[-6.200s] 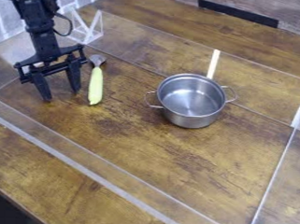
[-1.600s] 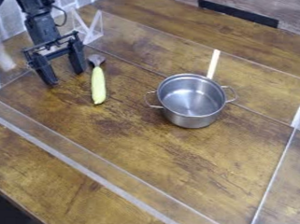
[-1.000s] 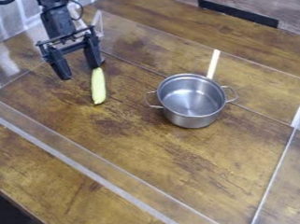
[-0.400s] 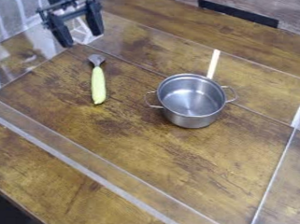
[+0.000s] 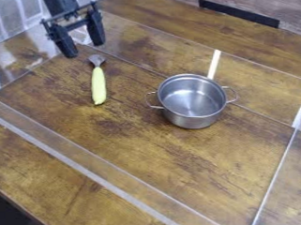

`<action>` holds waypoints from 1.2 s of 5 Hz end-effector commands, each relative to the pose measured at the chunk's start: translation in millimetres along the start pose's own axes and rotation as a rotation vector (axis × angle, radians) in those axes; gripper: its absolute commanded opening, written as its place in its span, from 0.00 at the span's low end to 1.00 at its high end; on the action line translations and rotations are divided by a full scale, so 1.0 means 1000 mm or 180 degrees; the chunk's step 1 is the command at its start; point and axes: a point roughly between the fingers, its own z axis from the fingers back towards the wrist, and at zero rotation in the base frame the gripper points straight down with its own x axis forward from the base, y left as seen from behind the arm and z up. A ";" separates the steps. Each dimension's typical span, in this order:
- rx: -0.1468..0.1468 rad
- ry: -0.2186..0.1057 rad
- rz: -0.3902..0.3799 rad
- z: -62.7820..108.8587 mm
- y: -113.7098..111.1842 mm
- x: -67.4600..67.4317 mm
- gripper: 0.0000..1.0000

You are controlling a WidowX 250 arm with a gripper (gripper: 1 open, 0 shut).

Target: Move the green spoon to the left

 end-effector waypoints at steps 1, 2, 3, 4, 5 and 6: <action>-0.0305 -0.0248 -0.0311 0.063 0.002 -0.035 1.00; -0.0322 -0.0254 -0.0513 0.086 0.005 -0.048 1.00; -0.0296 -0.0223 -0.0557 0.084 0.011 -0.038 1.00; -0.0332 -0.0217 -0.0443 0.074 0.014 -0.023 1.00; -0.0374 -0.0203 -0.0325 0.065 0.016 -0.009 1.00; -0.0326 -0.0181 -0.0397 0.066 0.015 -0.010 1.00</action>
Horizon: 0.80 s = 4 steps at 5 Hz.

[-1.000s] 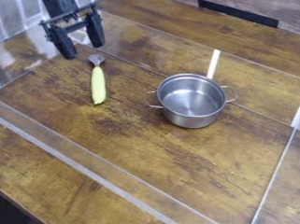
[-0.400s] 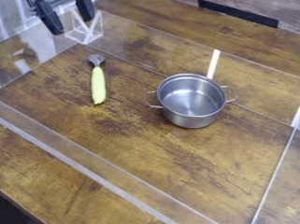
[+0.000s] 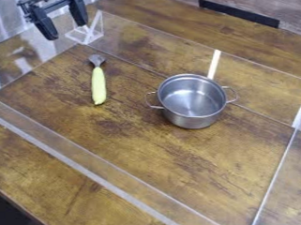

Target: Move the green spoon to the left

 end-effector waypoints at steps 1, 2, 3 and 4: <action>-0.0093 -0.0153 -0.0166 0.026 -0.003 -0.012 1.00; -0.0029 -0.0114 -0.0252 0.019 -0.005 -0.005 1.00; 0.0032 -0.0072 -0.0349 0.013 -0.008 0.002 1.00; 0.0139 -0.0035 -0.0511 0.011 -0.007 0.013 1.00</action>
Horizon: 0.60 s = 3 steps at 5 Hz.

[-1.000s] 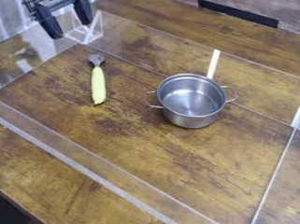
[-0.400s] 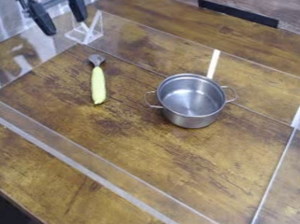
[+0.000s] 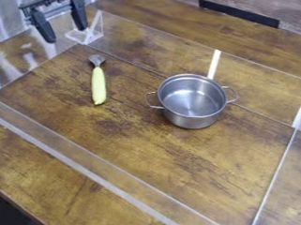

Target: Move the green spoon to the left

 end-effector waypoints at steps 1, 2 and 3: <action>-0.0011 -0.0191 -0.0289 0.028 -0.001 -0.006 1.00; -0.0083 -0.0196 -0.0145 0.024 -0.010 -0.005 1.00; -0.0158 -0.0205 -0.0008 0.022 -0.019 -0.004 0.00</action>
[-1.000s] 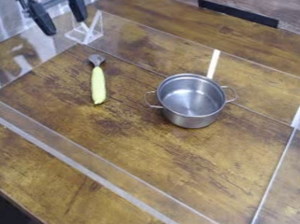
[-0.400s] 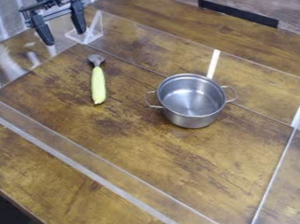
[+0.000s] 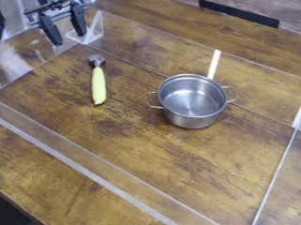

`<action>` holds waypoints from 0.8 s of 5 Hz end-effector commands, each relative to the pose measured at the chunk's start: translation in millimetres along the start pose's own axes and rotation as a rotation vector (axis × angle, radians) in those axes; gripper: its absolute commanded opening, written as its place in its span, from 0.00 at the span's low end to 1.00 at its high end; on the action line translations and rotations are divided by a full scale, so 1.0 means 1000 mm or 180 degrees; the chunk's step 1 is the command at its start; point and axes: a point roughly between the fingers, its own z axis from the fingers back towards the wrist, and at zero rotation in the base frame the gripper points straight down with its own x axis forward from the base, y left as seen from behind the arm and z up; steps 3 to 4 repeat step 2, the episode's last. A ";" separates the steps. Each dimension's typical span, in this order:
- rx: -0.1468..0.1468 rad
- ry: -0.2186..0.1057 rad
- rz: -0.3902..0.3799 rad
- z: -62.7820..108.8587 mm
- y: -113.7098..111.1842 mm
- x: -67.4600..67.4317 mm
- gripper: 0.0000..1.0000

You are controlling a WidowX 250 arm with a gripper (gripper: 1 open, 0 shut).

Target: Move the green spoon to the left

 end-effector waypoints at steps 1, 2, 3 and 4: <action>-0.0172 -0.0200 -0.0018 0.021 -0.018 -0.019 0.00; -0.0176 -0.0210 0.0010 0.028 -0.021 -0.016 0.00; -0.0176 -0.0210 0.0010 0.028 -0.021 -0.016 0.00; -0.0176 -0.0210 0.0010 0.028 -0.021 -0.016 0.00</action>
